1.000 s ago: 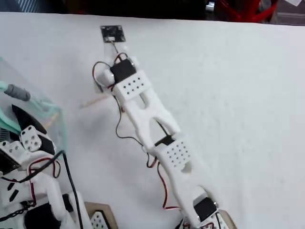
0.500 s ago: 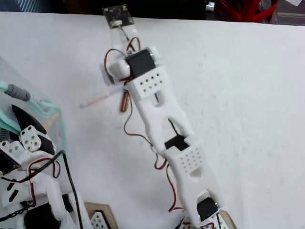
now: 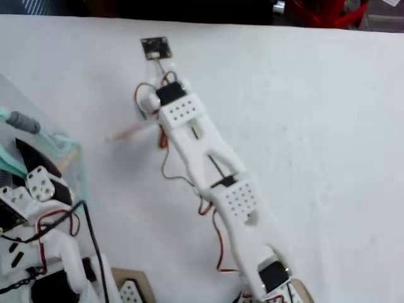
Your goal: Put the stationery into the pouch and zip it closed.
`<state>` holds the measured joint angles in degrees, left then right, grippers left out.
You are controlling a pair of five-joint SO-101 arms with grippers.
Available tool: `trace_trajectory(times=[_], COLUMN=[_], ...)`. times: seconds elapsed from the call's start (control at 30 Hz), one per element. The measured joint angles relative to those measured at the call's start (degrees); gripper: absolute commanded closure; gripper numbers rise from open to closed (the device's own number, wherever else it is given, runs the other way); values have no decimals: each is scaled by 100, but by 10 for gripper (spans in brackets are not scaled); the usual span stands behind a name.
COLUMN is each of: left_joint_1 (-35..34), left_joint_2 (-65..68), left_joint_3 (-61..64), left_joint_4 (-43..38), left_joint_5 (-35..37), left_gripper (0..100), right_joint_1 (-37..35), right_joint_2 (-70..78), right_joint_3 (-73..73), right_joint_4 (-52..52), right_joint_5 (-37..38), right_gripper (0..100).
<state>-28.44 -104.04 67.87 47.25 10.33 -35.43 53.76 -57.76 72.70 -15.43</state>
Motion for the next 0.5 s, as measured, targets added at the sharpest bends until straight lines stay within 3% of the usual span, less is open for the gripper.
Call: trace_trajectory(times=[0.4, 0.5], left_joint_1=[123, 132], left_joint_2=[-70, -9], left_joint_3=[0, 0], left_joint_4=[0, 0], left_joint_5=[0, 0], left_gripper=[976, 976], right_joint_1=[-88, -88], right_joint_2=[923, 976], right_joint_3=[-70, -220], right_joint_4=[-756, -765], right_joint_5=[-53, -53], right_gripper=[760, 830])
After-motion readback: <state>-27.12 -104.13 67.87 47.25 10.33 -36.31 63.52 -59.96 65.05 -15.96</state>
